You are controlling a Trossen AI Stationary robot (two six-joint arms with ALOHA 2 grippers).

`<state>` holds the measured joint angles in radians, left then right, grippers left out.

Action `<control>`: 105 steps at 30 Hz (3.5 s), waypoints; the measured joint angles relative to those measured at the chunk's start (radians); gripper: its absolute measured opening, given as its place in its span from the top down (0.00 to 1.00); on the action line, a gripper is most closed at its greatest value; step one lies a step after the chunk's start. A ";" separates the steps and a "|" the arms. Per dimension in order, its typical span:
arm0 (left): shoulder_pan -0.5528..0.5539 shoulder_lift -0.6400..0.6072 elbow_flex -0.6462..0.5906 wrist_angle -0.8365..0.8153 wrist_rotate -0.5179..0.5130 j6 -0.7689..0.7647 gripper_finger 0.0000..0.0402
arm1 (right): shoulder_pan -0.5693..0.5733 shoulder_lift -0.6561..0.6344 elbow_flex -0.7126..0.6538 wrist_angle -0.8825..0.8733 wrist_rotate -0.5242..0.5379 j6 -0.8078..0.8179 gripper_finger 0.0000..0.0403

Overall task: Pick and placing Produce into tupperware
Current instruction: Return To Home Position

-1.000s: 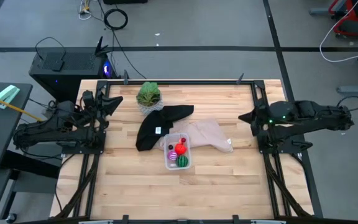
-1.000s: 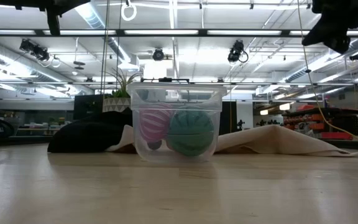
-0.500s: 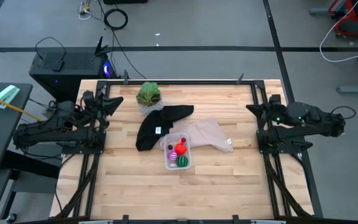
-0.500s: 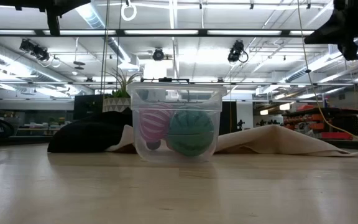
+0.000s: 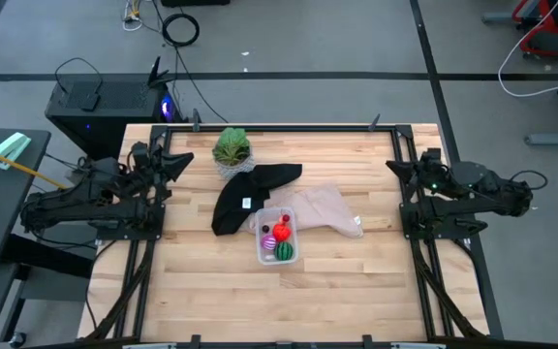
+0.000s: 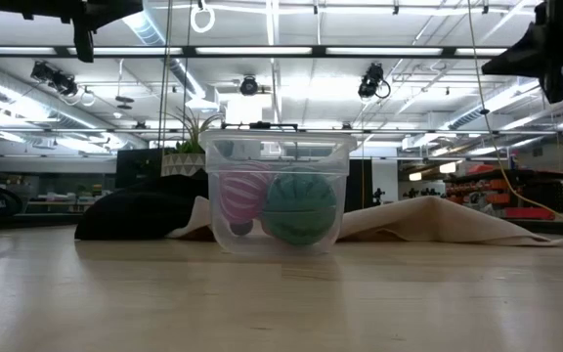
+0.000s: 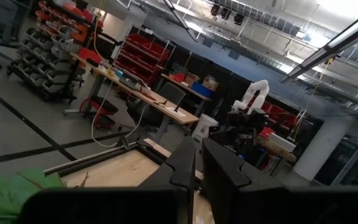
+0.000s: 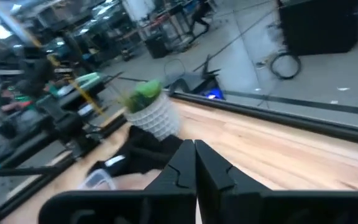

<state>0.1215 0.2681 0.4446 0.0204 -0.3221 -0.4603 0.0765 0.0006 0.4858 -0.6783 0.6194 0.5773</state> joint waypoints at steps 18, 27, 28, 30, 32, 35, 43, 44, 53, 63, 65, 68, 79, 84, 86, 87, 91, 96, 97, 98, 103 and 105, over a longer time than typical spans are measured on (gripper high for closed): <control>0.000 0.000 0.000 -0.055 0.000 0.000 0.91 | 0.000 0.000 -0.223 0.458 -0.224 -0.031 1.00; 0.000 0.000 0.000 -0.055 0.000 0.000 0.91 | -0.004 -0.001 -0.442 0.972 -0.255 -0.072 1.00; 0.000 0.000 0.000 -0.055 0.000 0.000 0.91 | -0.007 -0.001 -0.458 1.004 -0.255 -0.076 1.00; 0.000 0.000 0.000 -0.055 0.000 0.000 0.90 | -0.015 -0.001 -0.477 1.036 -0.255 -0.076 1.00; 0.000 0.000 0.000 -0.055 0.000 0.000 0.90 | -0.021 -0.001 -0.479 1.045 -0.264 -0.079 1.00; 0.000 0.000 0.000 -0.055 0.000 0.000 0.90 | -0.031 -0.001 -0.478 1.045 -0.289 -0.103 1.00; 0.000 0.000 0.000 -0.055 0.000 0.000 0.92 | -0.079 -0.001 -0.477 0.993 -0.356 -0.150 1.00; 0.000 0.000 0.000 -0.055 0.000 0.000 0.92 | -0.083 -0.001 -0.477 0.966 -0.371 -0.168 1.00; 0.000 0.000 0.000 -0.055 0.000 0.000 0.90 | -0.083 -0.001 -0.477 0.725 -0.490 -0.236 1.00; 0.000 0.000 0.000 -0.056 0.000 0.000 0.91 | -0.087 0.004 -0.477 0.710 -0.533 -0.333 1.00; 0.000 0.000 0.000 -0.056 0.000 0.000 0.90 | -0.087 0.012 -0.477 0.710 -0.535 -0.363 1.00; 0.000 0.000 0.000 -0.056 0.000 0.000 0.90 | -0.087 0.038 -0.477 0.710 -0.527 -0.397 1.00; -0.001 0.000 0.000 0.034 0.001 0.132 0.95 | -0.087 0.156 -0.477 0.715 -0.495 -0.295 0.96; -0.002 -0.004 0.000 0.272 0.001 0.378 0.97 | -0.087 0.160 -0.477 0.718 -0.490 -0.266 0.96; -0.002 -0.018 0.000 0.358 0.001 0.455 0.97 | -0.087 0.160 -0.477 0.718 -0.486 -0.266 0.97; -0.002 -0.029 0.000 0.390 0.000 0.489 0.97 | -0.087 0.160 -0.477 0.719 -0.485 -0.266 0.98; -0.001 -0.094 0.000 0.472 0.042 0.557 0.98 | -0.087 0.160 -0.477 0.720 -0.482 -0.266 0.99; -0.001 -0.211 0.000 0.427 0.048 0.585 0.98 | -0.087 0.160 -0.477 0.721 -0.470 -0.265 0.98; -0.001 -0.234 0.000 0.414 0.049 0.585 0.98 | -0.087 0.160 -0.477 0.722 -0.465 -0.265 0.97; -0.001 -0.254 0.000 0.402 0.049 0.587 0.98 | -0.087 0.160 -0.477 0.723 -0.460 -0.265 0.97; -0.001 -0.263 -0.001 0.368 0.067 0.599 0.98 | -0.087 0.159 -0.477 0.723 -0.448 -0.265 0.98; -0.001 -0.264 0.002 0.307 0.067 0.605 0.98 | -0.087 0.160 -0.477 0.723 -0.448 -0.265 0.98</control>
<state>0.1207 0.0044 0.4465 0.3272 -0.2547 0.1446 -0.0109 0.1604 0.0090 0.0452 0.1719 0.3122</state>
